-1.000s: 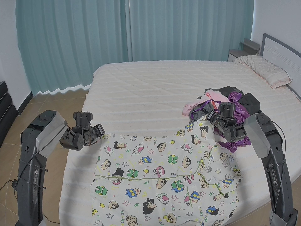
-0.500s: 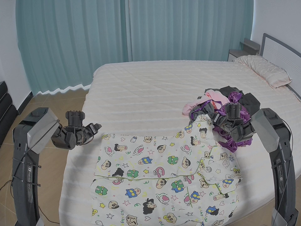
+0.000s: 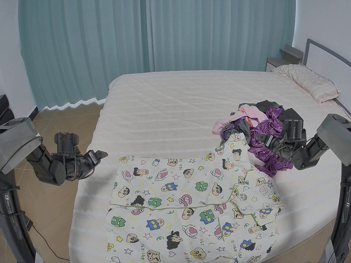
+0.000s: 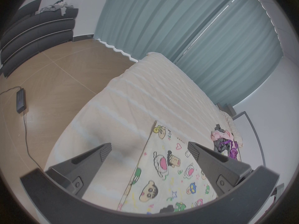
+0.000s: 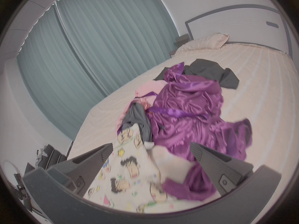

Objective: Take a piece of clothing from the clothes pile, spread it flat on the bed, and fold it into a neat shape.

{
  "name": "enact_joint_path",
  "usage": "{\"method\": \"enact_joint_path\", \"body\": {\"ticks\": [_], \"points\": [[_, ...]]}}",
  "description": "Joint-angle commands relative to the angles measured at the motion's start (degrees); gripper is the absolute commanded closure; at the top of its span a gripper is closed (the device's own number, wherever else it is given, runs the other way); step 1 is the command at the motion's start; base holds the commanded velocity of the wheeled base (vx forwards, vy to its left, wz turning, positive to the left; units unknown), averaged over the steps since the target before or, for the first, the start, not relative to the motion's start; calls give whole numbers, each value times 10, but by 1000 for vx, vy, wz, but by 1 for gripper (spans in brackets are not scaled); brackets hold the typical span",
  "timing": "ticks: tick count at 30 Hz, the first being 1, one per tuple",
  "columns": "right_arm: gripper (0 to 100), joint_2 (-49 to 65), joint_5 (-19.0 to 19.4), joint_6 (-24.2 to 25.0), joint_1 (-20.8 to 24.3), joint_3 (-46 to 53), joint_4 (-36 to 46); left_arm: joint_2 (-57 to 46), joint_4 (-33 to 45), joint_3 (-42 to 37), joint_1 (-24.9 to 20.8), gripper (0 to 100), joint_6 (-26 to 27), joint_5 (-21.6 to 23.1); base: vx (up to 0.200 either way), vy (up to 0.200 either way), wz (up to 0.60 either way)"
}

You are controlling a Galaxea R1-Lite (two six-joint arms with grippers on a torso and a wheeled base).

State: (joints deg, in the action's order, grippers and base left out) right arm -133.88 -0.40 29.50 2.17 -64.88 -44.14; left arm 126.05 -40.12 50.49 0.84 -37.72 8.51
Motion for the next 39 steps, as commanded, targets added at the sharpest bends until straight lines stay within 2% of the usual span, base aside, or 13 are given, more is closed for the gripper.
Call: {"method": "enact_joint_path", "body": {"ticks": [1, 4, 6, 13, 21, 25, 27, 28, 34, 39], "points": [[0, 180, 59, -4, -3, 256, -52, -149, -51, -183, -4, 0, -52, 19, 0, 0, 0], [0, 213, 81, -20, -18, 338, -53, -182, -57, -237, -14, 0, -81, 35, 0, 0, 0], [0, 221, 90, -34, -23, 362, -53, -192, -58, -258, -18, 0, -80, 44, 0, 0, 0], [0, 247, 130, -81, -4, 495, -64, -222, -58, -348, -76, 0, -83, 62, 0, 0, 0], [0, 217, 130, -87, 45, 578, -100, -218, -58, -363, -87, 0, -109, 75, 0, 0, 0], [0, 161, 129, -126, 59, 599, -115, -215, -58, -370, -87, 0, -109, 94, -150, 0, 0], [0, 131, 126, -140, 62, 602, -135, -215, -58, -370, -88, 0, -109, 95, 0, 0, 0], [0, 96, 125, -148, 66, 613, -171, -214, -58, -370, -88, 0, -109, 95, 0, 0, 0], [0, -7, 112, -150, 74, 649, -307, -203, -58, -377, -94, 0, -104, 94, 0, 0, 0], [0, -29, 109, -152, 74, 649, -315, -176, -58, -379, -109, 0, -101, 88, 0, 0, 0]]}}
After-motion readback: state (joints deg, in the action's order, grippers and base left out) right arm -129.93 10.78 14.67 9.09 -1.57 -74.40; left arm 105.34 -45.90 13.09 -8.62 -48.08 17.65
